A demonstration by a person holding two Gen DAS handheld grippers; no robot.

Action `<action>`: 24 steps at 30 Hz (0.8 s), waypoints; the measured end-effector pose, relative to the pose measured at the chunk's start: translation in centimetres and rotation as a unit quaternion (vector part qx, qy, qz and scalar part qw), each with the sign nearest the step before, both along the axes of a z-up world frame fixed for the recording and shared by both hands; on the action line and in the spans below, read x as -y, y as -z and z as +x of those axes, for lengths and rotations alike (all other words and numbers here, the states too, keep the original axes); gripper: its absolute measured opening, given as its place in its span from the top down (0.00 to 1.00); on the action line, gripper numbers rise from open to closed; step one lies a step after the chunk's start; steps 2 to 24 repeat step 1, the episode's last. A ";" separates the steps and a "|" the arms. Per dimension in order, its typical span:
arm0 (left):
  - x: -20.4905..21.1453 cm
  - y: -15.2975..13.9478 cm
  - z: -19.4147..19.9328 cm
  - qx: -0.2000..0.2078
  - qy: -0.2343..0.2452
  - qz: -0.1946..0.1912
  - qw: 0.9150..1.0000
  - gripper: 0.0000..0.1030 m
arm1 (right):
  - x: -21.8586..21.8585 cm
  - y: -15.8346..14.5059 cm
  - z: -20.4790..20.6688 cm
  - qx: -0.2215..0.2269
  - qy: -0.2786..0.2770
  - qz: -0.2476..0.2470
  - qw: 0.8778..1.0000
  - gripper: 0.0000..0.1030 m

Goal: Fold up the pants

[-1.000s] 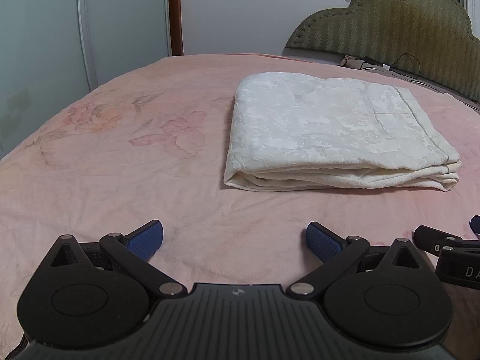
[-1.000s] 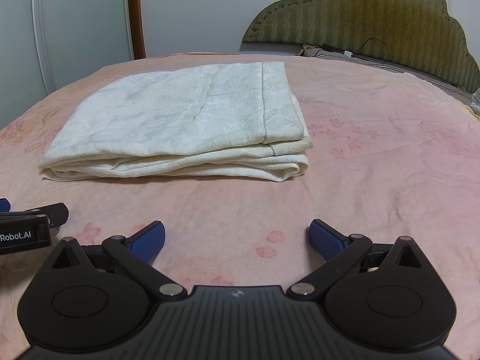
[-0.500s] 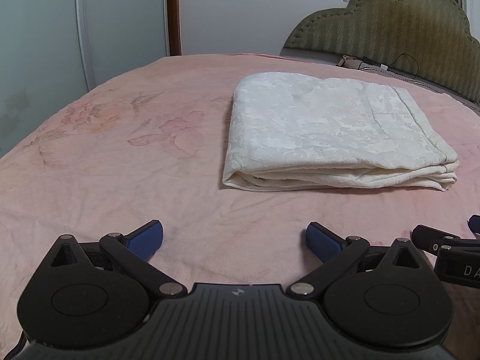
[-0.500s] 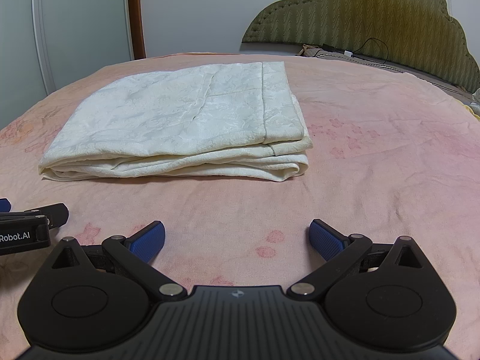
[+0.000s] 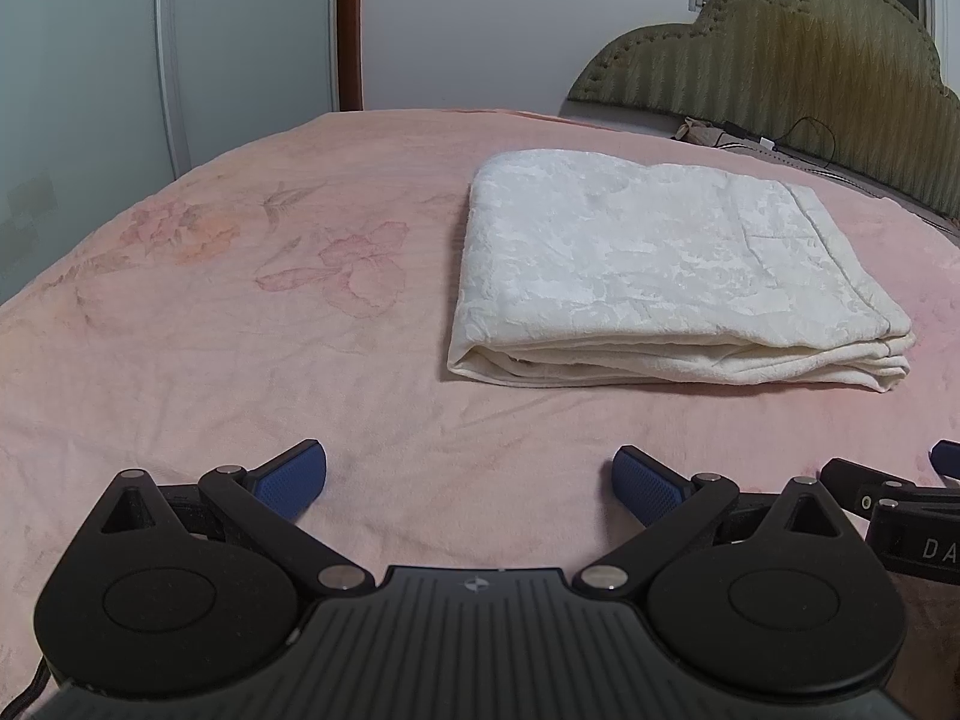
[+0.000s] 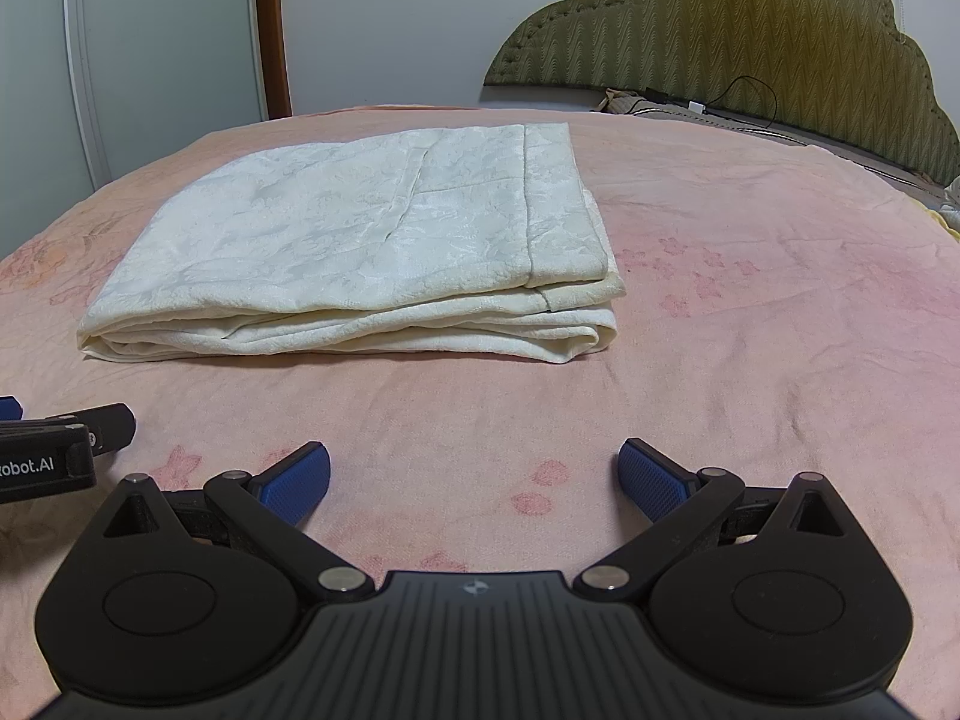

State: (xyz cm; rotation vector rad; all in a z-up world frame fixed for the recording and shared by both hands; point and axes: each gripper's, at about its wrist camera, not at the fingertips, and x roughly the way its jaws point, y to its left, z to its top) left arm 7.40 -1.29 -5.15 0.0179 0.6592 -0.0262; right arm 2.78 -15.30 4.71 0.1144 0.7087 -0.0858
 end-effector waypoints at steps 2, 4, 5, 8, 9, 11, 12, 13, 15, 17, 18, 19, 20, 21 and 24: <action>0.1 0.0 0.0 -0.001 0.000 0.002 1.000 0.00 | 0.0 0.0 0.0 0.000 0.000 0.000 1.000 0.00; 0.1 0.0 0.0 -0.001 0.000 0.002 1.000 0.00 | 0.0 0.0 0.0 0.000 0.000 0.000 1.000 0.00; 0.1 0.0 0.0 -0.001 0.000 0.002 1.000 0.00 | 0.0 0.0 0.0 0.000 0.000 0.000 1.000 0.00; 0.1 0.0 0.0 -0.001 0.000 0.002 1.000 0.00 | 0.0 0.0 0.0 0.000 0.000 0.000 1.000 0.00; 0.1 0.0 0.0 -0.001 0.000 0.002 1.000 0.00 | 0.0 0.0 0.0 0.000 0.000 0.000 1.000 0.00; 0.1 0.0 0.0 -0.001 0.000 0.002 1.000 0.00 | 0.0 0.0 0.0 0.000 0.000 0.000 1.000 0.00; 0.1 0.0 0.0 -0.001 0.000 0.002 1.000 0.00 | 0.0 0.0 0.0 0.000 0.000 0.000 1.000 0.00; 0.1 0.0 0.0 -0.001 0.000 0.002 1.000 0.00 | 0.0 0.0 0.0 0.000 0.000 0.000 1.000 0.00; 0.1 0.0 0.0 -0.001 0.000 0.002 1.000 0.00 | 0.0 0.0 0.0 0.000 0.000 0.000 1.000 0.00; 0.1 0.0 0.0 -0.001 0.000 0.002 1.000 0.00 | 0.0 0.0 0.0 0.000 0.000 0.000 1.000 0.00; 0.1 0.0 0.0 -0.001 0.000 0.002 1.000 0.00 | 0.0 0.0 0.0 0.000 0.000 0.000 1.000 0.00; 0.1 0.0 0.0 -0.001 0.000 0.002 1.000 0.00 | 0.0 0.0 0.0 0.000 0.000 0.000 1.000 0.00; 0.1 0.0 0.0 -0.001 0.000 0.002 1.000 0.00 | 0.0 0.0 0.0 0.000 0.000 0.000 1.000 0.00; 0.1 0.0 0.0 -0.001 0.000 0.002 1.000 0.00 | 0.0 0.0 0.0 0.000 0.000 0.000 1.000 0.00; 0.1 0.0 0.0 -0.001 0.000 0.002 1.000 0.00 | 0.0 0.0 0.0 0.000 0.000 0.000 1.000 0.00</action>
